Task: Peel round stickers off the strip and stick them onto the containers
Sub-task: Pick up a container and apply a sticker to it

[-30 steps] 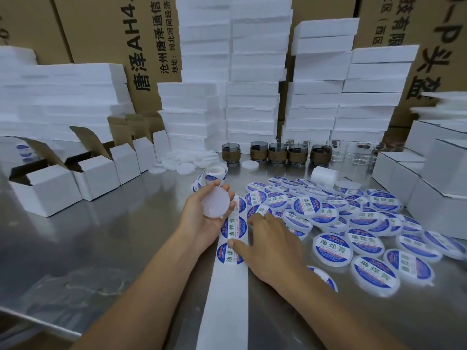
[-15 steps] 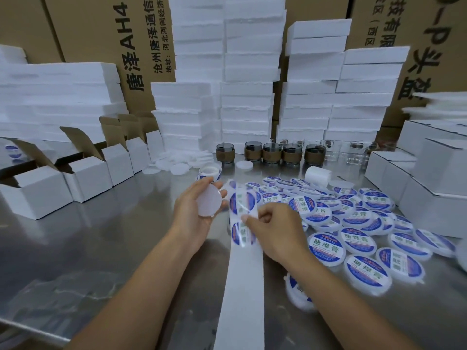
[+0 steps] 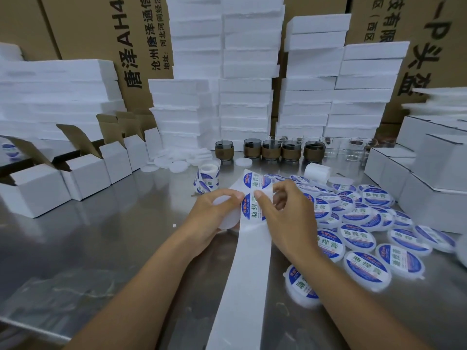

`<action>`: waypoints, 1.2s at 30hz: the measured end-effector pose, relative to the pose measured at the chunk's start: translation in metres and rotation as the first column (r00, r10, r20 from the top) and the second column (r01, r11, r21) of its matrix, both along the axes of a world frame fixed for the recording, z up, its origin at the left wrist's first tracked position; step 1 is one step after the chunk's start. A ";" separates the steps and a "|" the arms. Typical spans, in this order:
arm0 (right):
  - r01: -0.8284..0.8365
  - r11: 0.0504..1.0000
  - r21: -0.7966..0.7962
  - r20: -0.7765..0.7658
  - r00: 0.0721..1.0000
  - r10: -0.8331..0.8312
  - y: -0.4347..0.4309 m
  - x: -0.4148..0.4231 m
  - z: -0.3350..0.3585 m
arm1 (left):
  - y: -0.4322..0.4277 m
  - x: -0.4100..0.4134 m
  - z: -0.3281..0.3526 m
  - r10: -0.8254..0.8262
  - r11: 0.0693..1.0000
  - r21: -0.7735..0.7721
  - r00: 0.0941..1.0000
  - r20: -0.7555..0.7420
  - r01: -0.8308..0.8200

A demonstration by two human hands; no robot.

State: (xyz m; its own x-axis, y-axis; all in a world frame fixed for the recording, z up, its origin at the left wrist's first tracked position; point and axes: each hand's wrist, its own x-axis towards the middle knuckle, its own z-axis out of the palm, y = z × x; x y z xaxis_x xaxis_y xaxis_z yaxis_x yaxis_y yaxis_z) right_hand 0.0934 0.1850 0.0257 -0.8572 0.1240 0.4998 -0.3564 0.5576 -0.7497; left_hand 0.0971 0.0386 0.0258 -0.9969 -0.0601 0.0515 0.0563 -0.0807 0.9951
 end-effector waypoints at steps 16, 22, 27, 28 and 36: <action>0.036 0.946 0.322 -0.297 0.953 0.065 0.003 0.005 0.003 | 0.001 0.006 0.004 -0.080 0.994 -0.077 0.994 -0.071 0.074; 0.048 0.945 0.324 -0.327 0.943 0.064 0.003 0.008 0.005 | 0.001 0.007 0.005 -0.083 0.995 -0.051 0.994 -0.064 0.080; -0.019 0.941 0.339 -0.284 0.951 0.122 0.004 0.007 0.007 | 0.002 0.005 0.004 -0.039 0.999 -0.039 0.997 -0.062 0.037; -0.046 0.938 0.343 -0.273 0.951 0.146 0.005 0.007 0.007 | 0.002 0.004 0.003 -0.020 1.000 -0.023 0.998 -0.054 0.019; -0.146 0.903 0.405 -0.189 0.952 0.239 0.007 0.008 0.009 | 0.001 -0.002 0.002 0.096 0.995 -0.010 0.995 0.006 -0.096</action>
State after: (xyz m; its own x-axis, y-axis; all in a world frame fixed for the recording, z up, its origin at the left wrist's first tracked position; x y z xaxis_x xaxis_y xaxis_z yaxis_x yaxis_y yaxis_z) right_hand 0.1012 0.1916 0.0349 -0.7008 -0.2718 0.6596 -0.6214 0.6866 -0.3773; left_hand 0.0955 0.0395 0.0274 -0.9868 -0.1552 0.0459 0.0568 -0.0661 0.9962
